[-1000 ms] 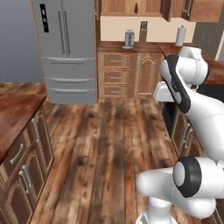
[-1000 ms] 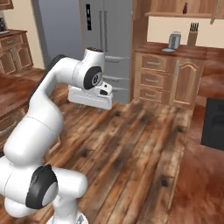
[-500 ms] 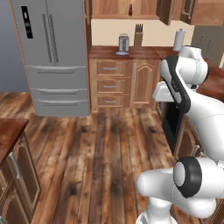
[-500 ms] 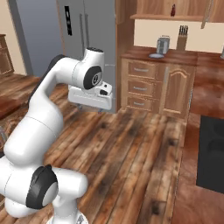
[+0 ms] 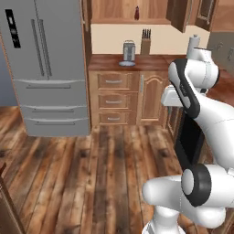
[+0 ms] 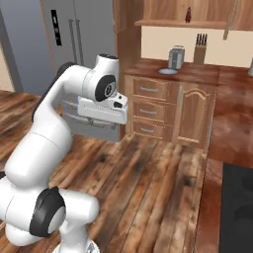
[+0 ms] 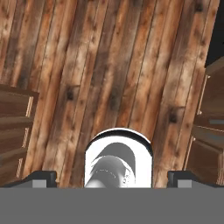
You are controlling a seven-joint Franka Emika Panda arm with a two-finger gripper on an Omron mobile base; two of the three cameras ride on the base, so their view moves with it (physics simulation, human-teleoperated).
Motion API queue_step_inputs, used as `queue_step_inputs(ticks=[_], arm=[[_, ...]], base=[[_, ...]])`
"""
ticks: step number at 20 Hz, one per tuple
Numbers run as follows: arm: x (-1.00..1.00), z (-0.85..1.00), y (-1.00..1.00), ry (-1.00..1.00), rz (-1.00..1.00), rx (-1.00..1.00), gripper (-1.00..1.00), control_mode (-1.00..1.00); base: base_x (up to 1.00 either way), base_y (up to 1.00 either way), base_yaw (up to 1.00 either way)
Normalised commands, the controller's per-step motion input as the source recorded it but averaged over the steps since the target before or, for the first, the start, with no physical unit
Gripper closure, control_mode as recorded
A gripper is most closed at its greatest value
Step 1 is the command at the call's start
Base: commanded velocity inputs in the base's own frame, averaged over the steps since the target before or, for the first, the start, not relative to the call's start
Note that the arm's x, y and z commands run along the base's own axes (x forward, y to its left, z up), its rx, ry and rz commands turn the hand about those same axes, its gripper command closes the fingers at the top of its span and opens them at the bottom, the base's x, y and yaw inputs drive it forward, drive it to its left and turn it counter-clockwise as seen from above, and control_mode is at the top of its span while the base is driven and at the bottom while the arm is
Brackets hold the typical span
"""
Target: Move the hot dog bun to the plate on the dining table and place the condiment next to that plate. Then navigate to the fridge and take the sausage and place it on the plate as well.
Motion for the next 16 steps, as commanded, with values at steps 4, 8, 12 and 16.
queue_step_inputs(ticks=[4, 8, 12, 16], arm=[[0.0, 0.0, 0.0, 0.0, 0.0, 0.0, -1.0, 1.0], [0.0, 0.0, 0.0, 0.0, 0.0, 0.0, -1.0, 1.0], [0.0, 0.0, 0.0, 0.0, 0.0, 0.0, -1.0, 1.0], [0.0, 0.0, 0.0, 0.0, 0.0, 0.0, -1.0, 1.0]], base=[[1.0, 0.0, 0.08], [1.0, -0.02, 0.07], [1.0, -0.06, 0.06], [1.0, -0.14, 0.06]])
